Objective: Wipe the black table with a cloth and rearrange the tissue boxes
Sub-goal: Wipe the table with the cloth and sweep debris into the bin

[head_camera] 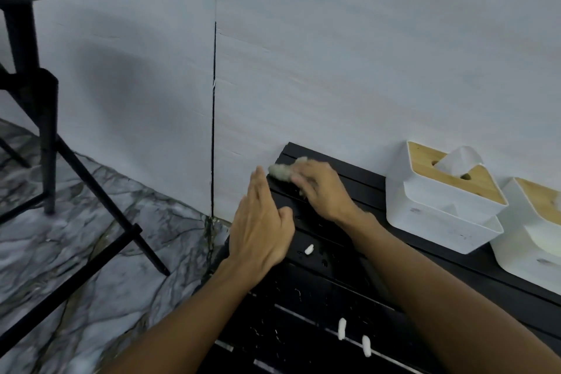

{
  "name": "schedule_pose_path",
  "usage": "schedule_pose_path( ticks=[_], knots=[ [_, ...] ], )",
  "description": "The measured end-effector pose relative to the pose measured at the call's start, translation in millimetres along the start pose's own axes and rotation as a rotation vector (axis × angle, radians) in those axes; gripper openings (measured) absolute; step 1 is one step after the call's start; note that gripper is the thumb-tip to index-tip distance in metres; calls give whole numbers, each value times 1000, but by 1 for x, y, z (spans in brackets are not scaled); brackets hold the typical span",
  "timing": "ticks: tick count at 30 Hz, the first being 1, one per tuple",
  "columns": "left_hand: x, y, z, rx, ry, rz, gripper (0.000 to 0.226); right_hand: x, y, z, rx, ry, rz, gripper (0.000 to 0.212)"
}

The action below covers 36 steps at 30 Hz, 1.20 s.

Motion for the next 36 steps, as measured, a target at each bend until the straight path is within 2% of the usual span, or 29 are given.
schedule_pose_path(
  ticks=[3,5,8,11,13,15,18,20,23,25,27,29,31,33,36],
  knots=[
    [-11,3,-5,3,9,-69,77,-21,9,-38,110,33,213,20],
    [-16,5,-12,46,28,-61,76,-33,13,-36,186,-103,265,21],
    [-15,11,-23,106,42,-34,75,-32,-5,-3,308,-270,136,22],
    [-15,17,-33,166,44,-7,76,-12,-25,17,408,-222,-3,24],
    [-19,20,-39,180,41,-8,78,-3,-20,13,356,-179,-34,16],
    [-23,23,-44,155,28,-17,78,1,-6,1,221,-45,-22,11],
    [-25,22,-46,115,10,-60,78,-2,10,-28,35,160,51,31],
    [-24,23,-46,103,5,-78,78,-12,14,-42,15,188,154,29],
    [-21,26,-45,93,23,-79,81,-26,16,-39,142,-51,234,24],
    [-20,29,-44,86,39,-74,83,-29,2,-20,259,-243,155,26],
    [-18,30,-43,73,41,-61,83,-23,-15,0,373,-330,70,30],
    [-16,30,-44,48,33,-51,82,-10,-23,15,433,-299,70,38],
    [-15,29,-44,38,14,-55,82,0,-19,23,417,-207,6,39],
    [-16,28,-43,34,-11,-70,82,5,-4,23,312,-69,-18,30],
    [-16,29,-42,49,-40,-117,83,5,10,7,72,117,17,32]
  ],
)
Point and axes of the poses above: each hand's wrist, its own z-axis towards the middle knuckle, its own x-axis out of the palm, y = z × x, the point moved 1 cm from there along z, towards the middle knuckle, and after that the axes turned 4 degrees about z, right-handed, at the moved point
